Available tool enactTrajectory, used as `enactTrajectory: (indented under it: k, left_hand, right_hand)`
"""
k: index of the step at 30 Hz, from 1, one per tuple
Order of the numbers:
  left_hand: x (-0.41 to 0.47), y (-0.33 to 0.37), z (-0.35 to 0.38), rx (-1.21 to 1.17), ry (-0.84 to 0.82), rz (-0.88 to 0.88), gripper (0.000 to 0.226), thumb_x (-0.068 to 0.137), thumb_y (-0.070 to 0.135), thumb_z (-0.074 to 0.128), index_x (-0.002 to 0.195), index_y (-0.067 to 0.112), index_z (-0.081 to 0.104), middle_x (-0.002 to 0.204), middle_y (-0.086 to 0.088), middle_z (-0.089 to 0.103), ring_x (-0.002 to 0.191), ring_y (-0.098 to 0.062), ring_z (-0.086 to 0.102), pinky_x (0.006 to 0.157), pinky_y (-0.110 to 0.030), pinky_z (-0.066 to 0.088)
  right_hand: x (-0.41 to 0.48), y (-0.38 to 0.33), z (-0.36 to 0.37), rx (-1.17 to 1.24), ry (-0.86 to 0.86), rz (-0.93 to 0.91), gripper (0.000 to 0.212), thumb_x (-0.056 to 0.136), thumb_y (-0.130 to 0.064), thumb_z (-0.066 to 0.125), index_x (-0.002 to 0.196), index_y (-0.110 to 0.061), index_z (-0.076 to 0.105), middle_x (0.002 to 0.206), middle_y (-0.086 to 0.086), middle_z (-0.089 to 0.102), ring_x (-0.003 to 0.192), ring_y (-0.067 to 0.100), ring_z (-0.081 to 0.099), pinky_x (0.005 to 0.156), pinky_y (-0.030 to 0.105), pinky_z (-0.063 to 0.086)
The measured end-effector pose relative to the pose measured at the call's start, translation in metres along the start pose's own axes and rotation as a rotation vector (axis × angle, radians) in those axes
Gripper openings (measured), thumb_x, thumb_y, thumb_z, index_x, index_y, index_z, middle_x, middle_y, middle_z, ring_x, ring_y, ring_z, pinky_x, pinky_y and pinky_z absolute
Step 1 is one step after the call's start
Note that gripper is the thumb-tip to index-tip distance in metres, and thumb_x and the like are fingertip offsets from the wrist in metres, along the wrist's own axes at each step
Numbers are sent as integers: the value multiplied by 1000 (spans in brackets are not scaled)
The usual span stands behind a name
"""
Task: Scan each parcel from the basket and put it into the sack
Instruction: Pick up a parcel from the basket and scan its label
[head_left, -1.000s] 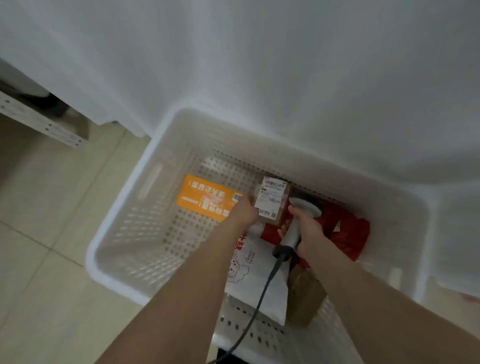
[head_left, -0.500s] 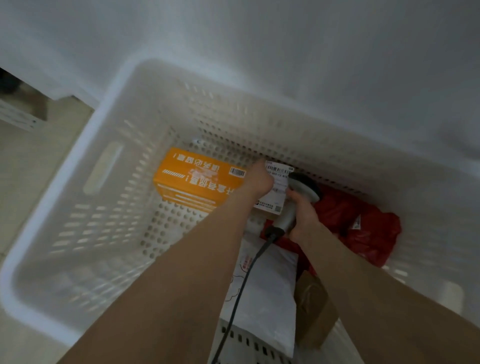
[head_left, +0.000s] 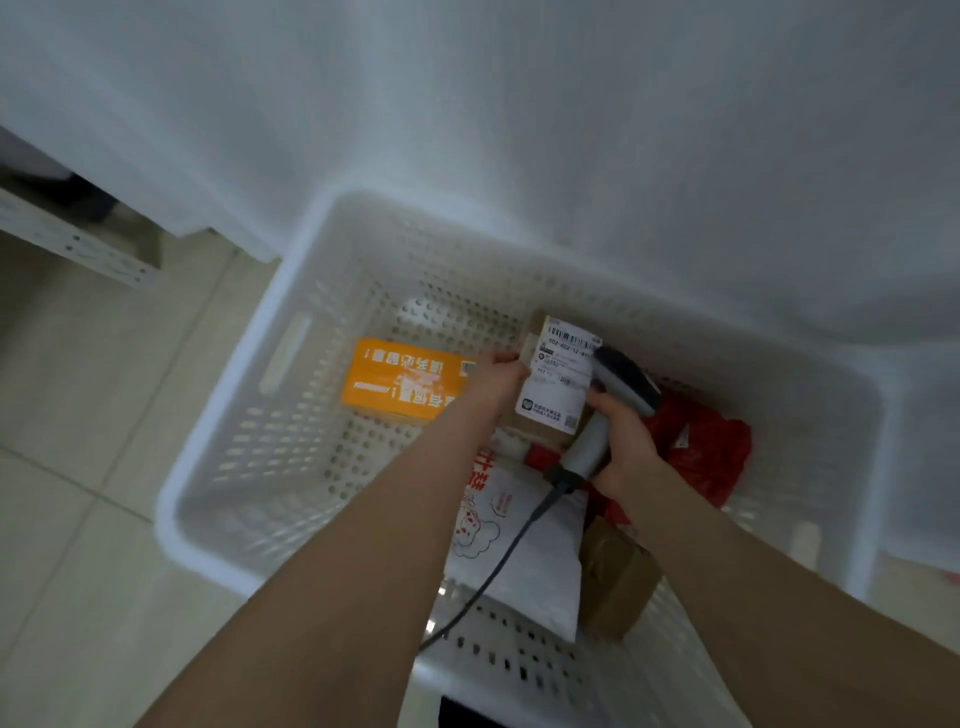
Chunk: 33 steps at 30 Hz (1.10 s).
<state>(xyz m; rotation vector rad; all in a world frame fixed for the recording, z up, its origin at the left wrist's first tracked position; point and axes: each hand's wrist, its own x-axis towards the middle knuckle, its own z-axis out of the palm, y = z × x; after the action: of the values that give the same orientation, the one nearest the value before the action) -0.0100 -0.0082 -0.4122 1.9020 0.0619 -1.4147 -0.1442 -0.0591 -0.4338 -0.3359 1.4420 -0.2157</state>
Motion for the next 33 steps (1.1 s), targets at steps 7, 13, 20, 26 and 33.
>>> enactTrajectory:
  k: [7,13,20,26,33]
  left_hand:
    - [-146,78,-61,28,39,48,44,93,11,56,136,19,46,110,-2,53,74,-7,51,57,-23,41]
    - [-270,144,-102,-46,108,69,53,80,19,73,124,15,45,102,-4,67,79,-20,66,64,-33,54]
    - [-409,193,-142,-134,96,137,43,88,32,63,123,9,57,97,-5,71,74,-15,66,57,-23,50]
    - [-513,206,-171,-244,90,192,55,85,28,68,134,24,44,114,-6,67,101,-28,62,87,-48,50]
    - [-590,207,-204,-320,188,345,76,83,7,69,146,24,31,122,-5,63,95,-26,64,72,-43,54]
  right_hand:
    - [-163,-41,43,69,-71,-34,62,60,-25,85,116,-8,67,107,17,72,98,36,70,91,56,53]
    - [-300,-81,79,8,-94,-50,33,81,-9,72,112,-1,66,103,21,72,91,38,70,81,56,56]
    - [-442,-121,104,-112,-255,-143,21,83,1,66,104,1,67,94,18,72,83,34,69,75,46,57]
    - [-543,-137,105,-258,-320,-280,28,80,1,67,108,-4,63,101,16,69,96,33,66,88,48,54]
    - [-633,-140,114,-337,-443,-398,28,83,2,65,107,-13,60,94,11,65,83,26,61,84,45,53]
